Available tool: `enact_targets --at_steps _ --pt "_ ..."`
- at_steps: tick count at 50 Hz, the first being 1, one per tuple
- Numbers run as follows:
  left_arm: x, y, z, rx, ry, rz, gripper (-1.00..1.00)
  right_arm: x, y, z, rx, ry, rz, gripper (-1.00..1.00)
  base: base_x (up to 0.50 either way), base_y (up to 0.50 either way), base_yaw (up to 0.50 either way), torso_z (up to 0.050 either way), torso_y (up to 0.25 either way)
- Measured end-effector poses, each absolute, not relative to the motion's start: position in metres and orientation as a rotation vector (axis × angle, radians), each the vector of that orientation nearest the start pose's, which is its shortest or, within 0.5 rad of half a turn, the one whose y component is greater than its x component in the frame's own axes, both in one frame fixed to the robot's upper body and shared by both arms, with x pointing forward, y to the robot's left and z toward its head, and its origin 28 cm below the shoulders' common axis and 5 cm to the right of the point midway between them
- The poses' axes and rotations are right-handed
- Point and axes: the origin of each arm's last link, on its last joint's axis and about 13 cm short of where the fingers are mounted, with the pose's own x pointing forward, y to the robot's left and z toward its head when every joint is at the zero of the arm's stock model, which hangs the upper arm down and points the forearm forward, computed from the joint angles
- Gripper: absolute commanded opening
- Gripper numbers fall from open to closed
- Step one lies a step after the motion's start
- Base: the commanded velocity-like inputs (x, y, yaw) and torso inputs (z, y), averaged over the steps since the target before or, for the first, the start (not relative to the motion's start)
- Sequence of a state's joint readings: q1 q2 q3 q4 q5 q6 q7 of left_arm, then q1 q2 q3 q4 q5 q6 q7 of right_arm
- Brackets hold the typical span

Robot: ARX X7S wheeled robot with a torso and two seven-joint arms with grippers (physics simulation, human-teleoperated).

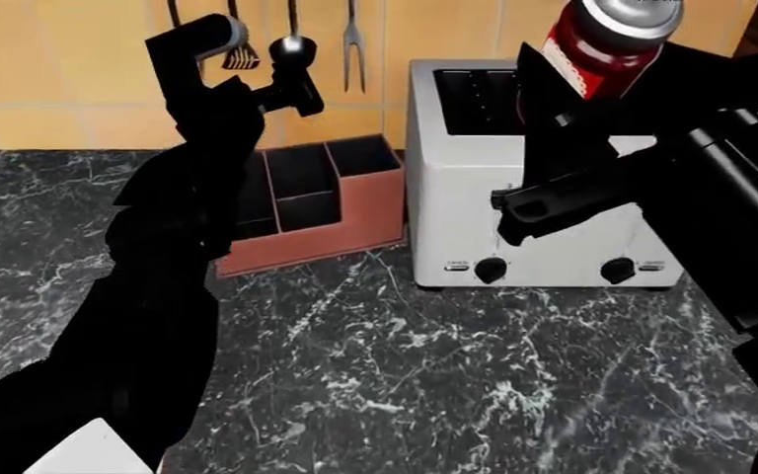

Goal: Pick the jam and jam from the counter and place them in the cabinets closest to them.

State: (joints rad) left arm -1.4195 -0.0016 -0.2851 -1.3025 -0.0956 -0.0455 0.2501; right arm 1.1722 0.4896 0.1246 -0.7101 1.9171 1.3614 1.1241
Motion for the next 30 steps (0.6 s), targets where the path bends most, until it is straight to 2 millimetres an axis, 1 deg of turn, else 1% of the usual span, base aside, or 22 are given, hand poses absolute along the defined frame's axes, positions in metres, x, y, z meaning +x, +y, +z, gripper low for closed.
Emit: enact_targets --at_steps 14,24,30 --pt "0.440 0.209 0.229 -0.365 -0.114 -0.193 1.00 0.172 -0.114 0.323 -0.071 -0.307 0.336 -1.00 0.50 0.00 0.00 0.000 0.001" --pt "0.440 0.209 0.229 -0.363 -0.111 -0.189 1.00 0.169 -0.115 0.324 -0.064 -0.324 0.327 -1.00 0.00 0.00 0.00 0.000 0.001" --pt "0.440 0.209 0.229 -0.361 -0.110 -0.188 1.00 0.161 -0.113 0.325 -0.069 -0.337 0.263 -1.00 0.00 0.00 0.00 0.000 0.000"
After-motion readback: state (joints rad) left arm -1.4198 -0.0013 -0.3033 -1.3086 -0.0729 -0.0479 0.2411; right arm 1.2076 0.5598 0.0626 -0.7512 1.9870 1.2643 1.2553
